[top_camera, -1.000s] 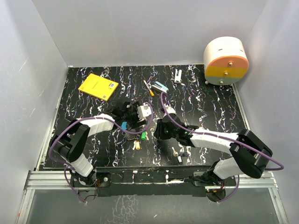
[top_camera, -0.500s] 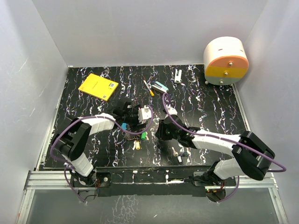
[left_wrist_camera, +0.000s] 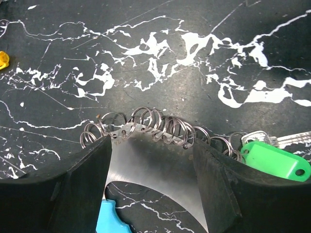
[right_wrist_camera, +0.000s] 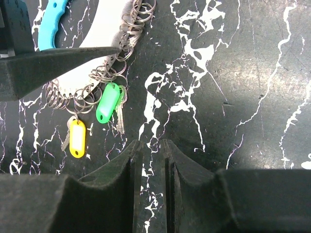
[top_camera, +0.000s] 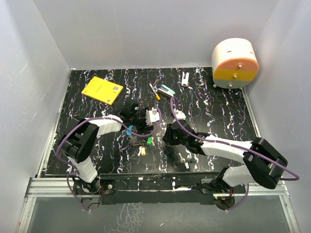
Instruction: Put the keys on the keyring
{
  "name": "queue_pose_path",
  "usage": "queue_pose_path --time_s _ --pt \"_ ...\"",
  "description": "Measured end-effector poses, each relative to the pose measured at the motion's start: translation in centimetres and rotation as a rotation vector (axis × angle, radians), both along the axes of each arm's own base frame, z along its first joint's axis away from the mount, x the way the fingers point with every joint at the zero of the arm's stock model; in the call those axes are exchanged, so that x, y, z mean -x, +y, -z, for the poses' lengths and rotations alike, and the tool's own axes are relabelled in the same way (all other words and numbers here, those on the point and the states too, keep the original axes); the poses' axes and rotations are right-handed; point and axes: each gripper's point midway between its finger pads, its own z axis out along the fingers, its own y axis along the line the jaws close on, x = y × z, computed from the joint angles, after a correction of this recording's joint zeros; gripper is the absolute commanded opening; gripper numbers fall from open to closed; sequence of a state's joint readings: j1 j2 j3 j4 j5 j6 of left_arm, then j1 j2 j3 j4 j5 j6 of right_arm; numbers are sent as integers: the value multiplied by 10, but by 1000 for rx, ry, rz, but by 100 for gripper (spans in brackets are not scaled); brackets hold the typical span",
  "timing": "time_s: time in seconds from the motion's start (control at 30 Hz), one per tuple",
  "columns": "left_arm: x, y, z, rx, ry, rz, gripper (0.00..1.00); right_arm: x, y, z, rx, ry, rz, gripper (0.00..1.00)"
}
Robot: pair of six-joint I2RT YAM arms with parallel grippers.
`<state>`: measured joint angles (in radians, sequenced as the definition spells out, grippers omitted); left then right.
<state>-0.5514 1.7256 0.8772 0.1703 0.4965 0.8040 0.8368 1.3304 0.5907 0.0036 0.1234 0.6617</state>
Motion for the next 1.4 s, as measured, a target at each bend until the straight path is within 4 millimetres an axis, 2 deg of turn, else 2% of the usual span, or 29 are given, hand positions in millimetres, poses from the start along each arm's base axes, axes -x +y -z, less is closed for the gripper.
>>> queue_pose_path --time_s 0.1,0.2,0.37,0.57,0.7,0.83,0.93,1.07,1.2,1.4 --pt "5 -1 1 -1 19 18 63 -1 -1 -1 1 -6 4 26" --pt "8 0 3 -4 32 26 58 -1 -1 -3 -2 -10 6 26" --pt "9 2 5 -14 34 26 59 1 -4 0 2 -8 7 26" --pt "0 9 2 -32 21 -12 61 2 -2 -1 3 -15 -18 25" --pt "-18 22 -8 -32 11 -62 62 1 7 -2 13 -45 -91 25" --pt "-28 37 -21 -17 6 -119 62 -15 20 3 65 -55 -117 25" --pt "-31 49 -31 -5 2 -158 62 -32 37 3 82 -46 -114 26" --pt "-29 64 -43 5 -17 -195 63 -53 56 3 76 -33 -84 29" --pt "-18 79 -50 11 -35 -220 63 -63 63 9 63 0 -48 30" --pt "-11 89 -49 12 -44 -238 63 -67 61 30 75 98 25 31"
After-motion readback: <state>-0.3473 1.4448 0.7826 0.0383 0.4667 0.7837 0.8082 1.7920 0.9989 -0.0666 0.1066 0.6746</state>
